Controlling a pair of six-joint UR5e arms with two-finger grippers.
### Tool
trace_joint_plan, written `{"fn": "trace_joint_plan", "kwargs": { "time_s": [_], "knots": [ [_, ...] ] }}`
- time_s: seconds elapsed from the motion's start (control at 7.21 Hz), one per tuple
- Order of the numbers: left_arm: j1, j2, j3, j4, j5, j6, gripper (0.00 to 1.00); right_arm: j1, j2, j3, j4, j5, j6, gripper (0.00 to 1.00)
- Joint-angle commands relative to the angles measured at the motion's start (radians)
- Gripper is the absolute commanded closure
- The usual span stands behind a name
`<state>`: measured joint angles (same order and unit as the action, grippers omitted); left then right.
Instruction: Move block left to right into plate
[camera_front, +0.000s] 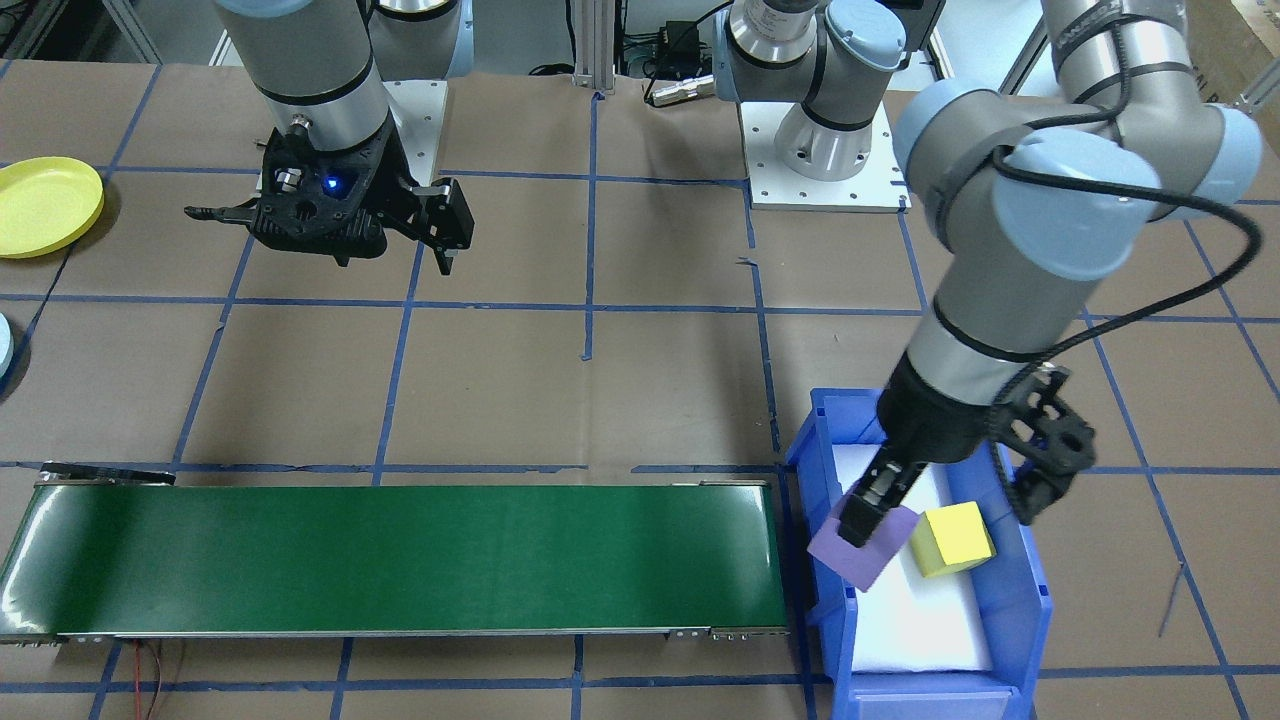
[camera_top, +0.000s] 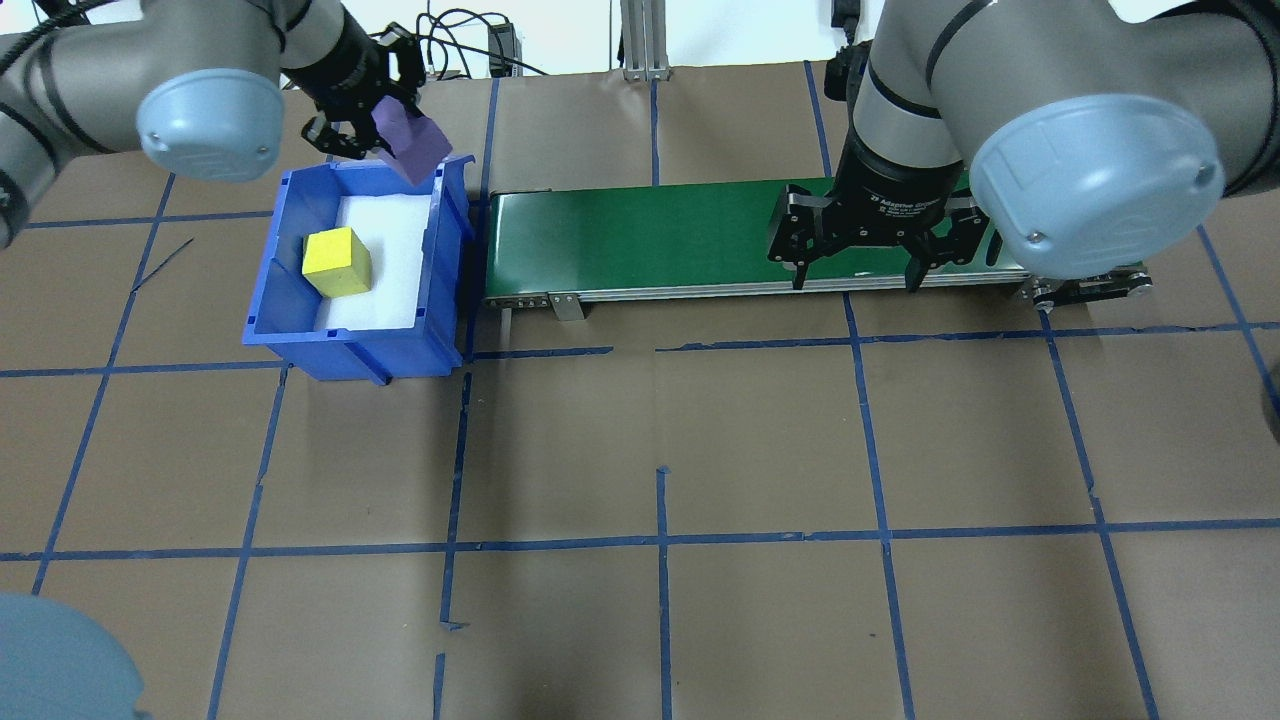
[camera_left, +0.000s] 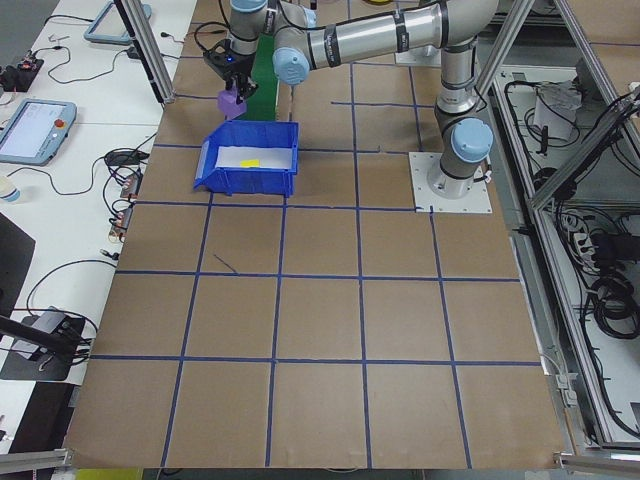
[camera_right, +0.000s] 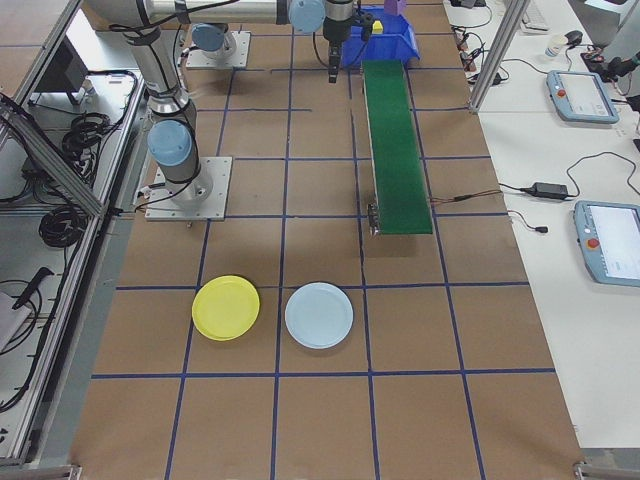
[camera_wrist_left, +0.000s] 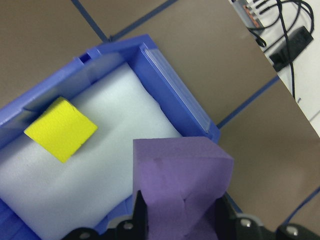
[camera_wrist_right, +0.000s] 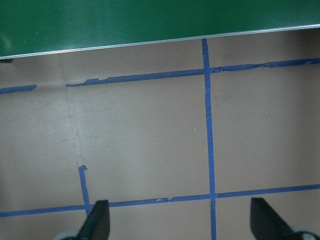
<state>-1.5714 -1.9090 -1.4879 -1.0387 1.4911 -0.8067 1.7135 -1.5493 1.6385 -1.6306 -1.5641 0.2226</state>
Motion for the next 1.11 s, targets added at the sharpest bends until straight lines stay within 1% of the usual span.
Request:
{"fn": "trace_joint_plan", "kwargs": {
  "time_s": [0.0, 0.14, 0.28, 0.42, 0.55, 0.69, 0.83, 0.97],
  "knots": [
    [-0.1, -0.063, -0.009, 0.042, -0.009, 0.061, 0.76, 0.0, 0.0, 0.001, 0.001, 0.001, 0.0, 0.0],
    [-0.125, -0.099, -0.009, 0.029, -0.037, 0.193, 0.76, 0.0, 0.0, 0.001, 0.001, 0.001, 0.0, 0.0],
    [-0.131, -0.126, -0.011, 0.028, -0.037, 0.228, 0.74, 0.0, 0.0, 0.001, 0.001, 0.001, 0.0, 0.0],
    [-0.133, -0.145, -0.011, 0.026, -0.035, 0.323, 0.71, 0.0, 0.0, 0.001, 0.001, 0.0, 0.0, 0.0],
    [-0.133, -0.145, -0.011, 0.025, -0.026, 0.402, 0.64, 0.0, 0.0, 0.001, 0.001, 0.001, 0.0, 0.0],
    [-0.133, -0.143, -0.014, 0.016, -0.025, 0.414, 0.55, 0.0, 0.0, 0.001, 0.001, 0.0, 0.0, 0.0],
    [-0.133, -0.143, -0.025, 0.017, -0.025, 0.416, 0.18, 0.0, 0.0, 0.001, 0.003, -0.001, 0.0, 0.0],
    [-0.133, -0.133, -0.026, 0.016, -0.026, 0.481, 0.0, 0.0, 0.0, 0.001, 0.003, -0.001, 0.0, 0.0]
  ]
}}
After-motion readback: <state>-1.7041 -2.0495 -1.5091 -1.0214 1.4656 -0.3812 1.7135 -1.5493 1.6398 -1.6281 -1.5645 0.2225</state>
